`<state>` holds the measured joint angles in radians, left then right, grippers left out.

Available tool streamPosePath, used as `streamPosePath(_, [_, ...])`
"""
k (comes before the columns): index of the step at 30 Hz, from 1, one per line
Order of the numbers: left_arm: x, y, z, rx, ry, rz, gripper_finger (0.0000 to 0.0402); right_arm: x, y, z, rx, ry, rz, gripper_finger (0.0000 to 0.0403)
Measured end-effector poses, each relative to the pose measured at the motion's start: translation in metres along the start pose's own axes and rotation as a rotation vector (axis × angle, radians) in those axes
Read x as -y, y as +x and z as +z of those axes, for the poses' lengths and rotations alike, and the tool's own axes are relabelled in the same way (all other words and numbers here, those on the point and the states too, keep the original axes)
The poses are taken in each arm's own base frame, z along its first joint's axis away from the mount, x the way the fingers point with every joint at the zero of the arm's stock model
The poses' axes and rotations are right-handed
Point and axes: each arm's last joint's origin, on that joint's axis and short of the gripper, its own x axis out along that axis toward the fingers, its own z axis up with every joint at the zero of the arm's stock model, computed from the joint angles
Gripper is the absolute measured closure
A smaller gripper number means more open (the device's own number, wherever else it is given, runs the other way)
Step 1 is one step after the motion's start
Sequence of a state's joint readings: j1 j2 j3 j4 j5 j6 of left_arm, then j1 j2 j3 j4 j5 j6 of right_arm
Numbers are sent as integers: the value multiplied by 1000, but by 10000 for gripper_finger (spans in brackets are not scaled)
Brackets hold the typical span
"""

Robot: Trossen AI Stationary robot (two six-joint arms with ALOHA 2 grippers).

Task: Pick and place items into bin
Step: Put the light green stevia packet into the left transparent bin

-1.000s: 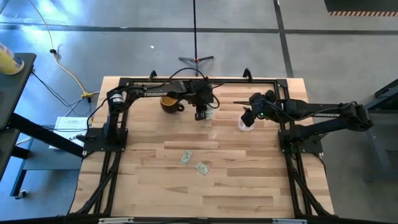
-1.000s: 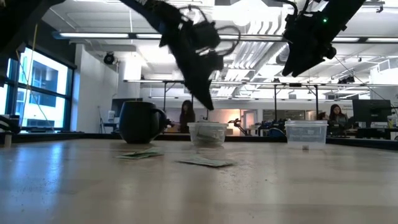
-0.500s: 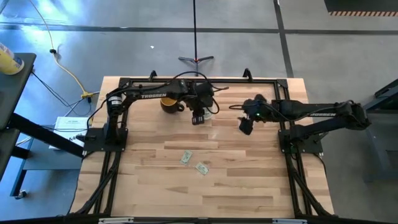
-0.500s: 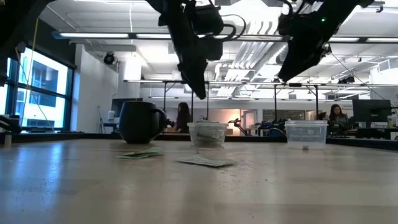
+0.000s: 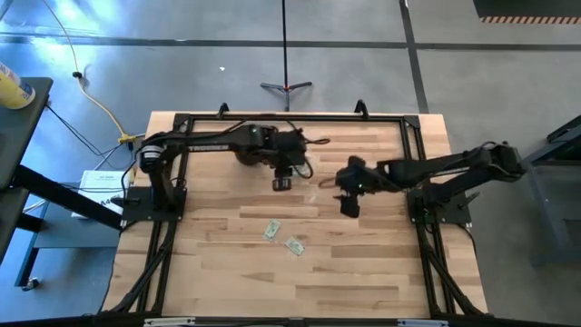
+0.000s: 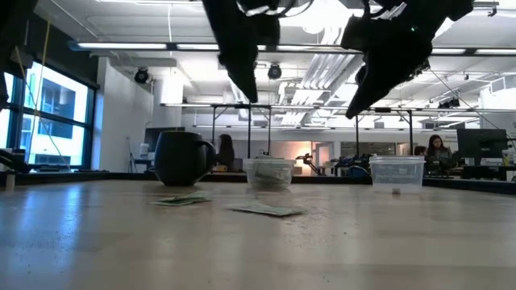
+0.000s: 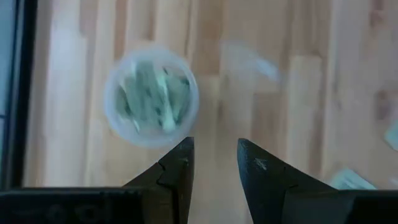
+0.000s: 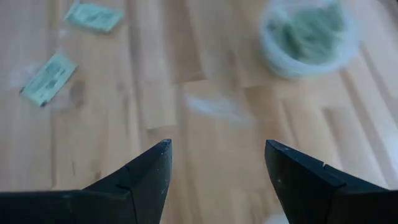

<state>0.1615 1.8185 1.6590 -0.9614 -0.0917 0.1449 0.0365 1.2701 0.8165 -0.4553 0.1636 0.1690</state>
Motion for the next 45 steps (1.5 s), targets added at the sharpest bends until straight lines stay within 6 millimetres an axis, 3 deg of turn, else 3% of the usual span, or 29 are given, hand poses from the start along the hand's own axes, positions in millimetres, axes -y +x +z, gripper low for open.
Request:
streamPosePath(6, [36,-19,-51,-50,-140,-11,245,-33,33,1,23,-130,63,155])
streamPosePath(12, [75,-36,-116,25,-240,30,245,-72,53,8,56,-70,168,155])
streamPosePath(19, [90,-43,-165,108,-223,12,245,-134,83,38,21,-22,214,155])
streamPosePath(25, [94,-46,-187,108,-180,-1,245,-161,119,39,-110,101,33,155])
streamPosePath(32, [97,-56,-200,105,-116,-19,245,-180,147,34,-151,138,-3,155])
streamPosePath(41, [93,-64,-207,108,-103,-5,245,-167,168,26,-241,165,-42,160])
streamPosePath(45, [93,-64,-207,112,-102,-4,245,-154,174,29,-272,161,-42,199])
